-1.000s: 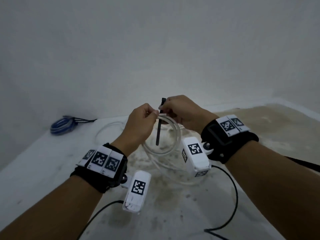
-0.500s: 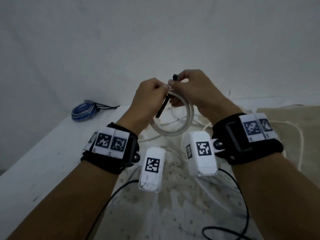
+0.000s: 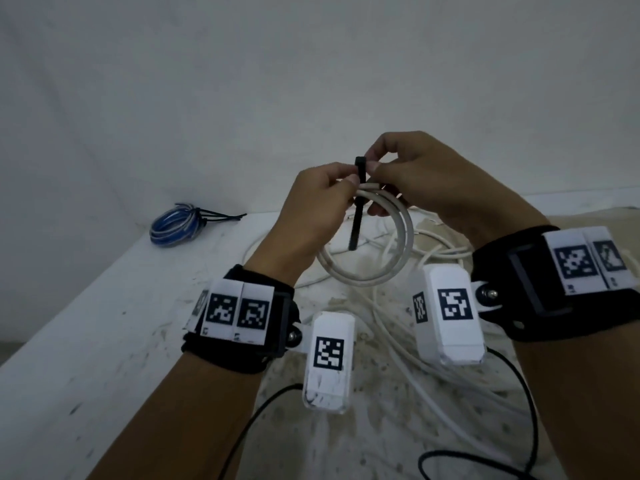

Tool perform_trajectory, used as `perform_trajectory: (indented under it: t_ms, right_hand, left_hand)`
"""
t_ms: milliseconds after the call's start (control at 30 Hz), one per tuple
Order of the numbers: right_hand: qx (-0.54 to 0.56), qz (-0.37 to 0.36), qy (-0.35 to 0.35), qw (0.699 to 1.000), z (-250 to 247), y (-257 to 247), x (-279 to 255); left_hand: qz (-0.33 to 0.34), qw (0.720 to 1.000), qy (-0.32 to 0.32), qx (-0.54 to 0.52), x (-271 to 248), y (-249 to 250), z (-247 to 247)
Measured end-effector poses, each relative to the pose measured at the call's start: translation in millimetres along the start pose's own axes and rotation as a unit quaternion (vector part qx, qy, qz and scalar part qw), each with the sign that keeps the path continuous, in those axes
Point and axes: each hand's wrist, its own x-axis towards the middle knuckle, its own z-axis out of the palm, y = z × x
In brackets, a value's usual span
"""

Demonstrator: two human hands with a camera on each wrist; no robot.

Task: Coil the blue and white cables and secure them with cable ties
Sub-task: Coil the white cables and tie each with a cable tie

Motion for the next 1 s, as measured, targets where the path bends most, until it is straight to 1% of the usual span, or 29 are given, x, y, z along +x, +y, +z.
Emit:
perform_trajectory:
  t_ms: [100, 167, 300, 367, 467, 500, 567, 600, 633, 667, 700, 767, 833, 867, 933, 1000]
  right_hand:
    - [0.014, 0.003, 0.017, 1.0, 8, 2, 1]
    - [0.015, 0.004, 0.022, 1.0, 13, 3, 3]
    - [0.005, 0.011, 0.009, 1.0, 21, 2, 3]
    - [-0.045, 0.006, 0.004, 0.999, 22, 1, 4]
    - [-0.169, -0.044, 0.002, 0.985, 19, -1, 4]
    - [-0.21, -0.061, -0.021, 0.975, 18, -3, 4]
    - [-0.285, -0.085, -0.089, 0.95, 19, -7, 1]
    - [-0.299, -0.095, -0.115, 0.943, 22, -7, 1]
    - [-0.297, -0.111, -0.122, 0.941, 26, -6, 1]
    - [-0.284, -0.132, -0.107, 0.944, 31, -4, 2]
    - [-0.261, -0.155, -0.073, 0.95, 36, -2, 4]
    - [-0.199, -0.193, 0.031, 0.96, 41, 0, 7]
    - [-0.149, -0.209, 0.126, 0.958, 41, -2, 8]
    - [-0.141, -0.206, 0.158, 0.955, 41, -3, 9]
    - [-0.155, -0.191, 0.181, 0.952, 46, -3, 12]
    - [-0.183, -0.168, 0.164, 0.955, 52, 0, 15]
  left_hand:
    - [0.014, 1.0, -0.002, 0.014, -2, 2, -1]
    - [0.007, 1.0, 0.007, 0.012, 0, 1, -5]
    - [-0.012, 0.999, 0.024, 0.021, 0, -3, -10]
    - [-0.02, 0.999, 0.039, 0.026, 0, -4, -12]
    - [-0.037, 0.996, 0.081, 0.015, 1, -6, -19]
    - [-0.044, 0.995, 0.091, 0.006, 2, -6, -23]
    - [-0.058, 0.993, 0.104, -0.007, 4, -6, -29]
    - [-0.062, 0.992, 0.105, -0.011, 5, -6, -31]
    - [-0.063, 0.993, 0.102, -0.014, 5, -6, -33]
    - [-0.062, 0.993, 0.097, -0.017, 5, -6, -33]
    - [-0.064, 0.993, 0.093, -0.02, 5, -7, -33]
    - [-0.068, 0.993, 0.092, -0.024, 6, -9, -32]
    - [-0.07, 0.993, 0.094, -0.02, 8, -9, -32]
    - [-0.068, 0.993, 0.093, -0.014, 8, -7, -33]
    - [-0.059, 0.994, 0.088, 0.002, 7, -3, -32]
    - [-0.058, 0.995, 0.083, 0.019, 4, -1, -31]
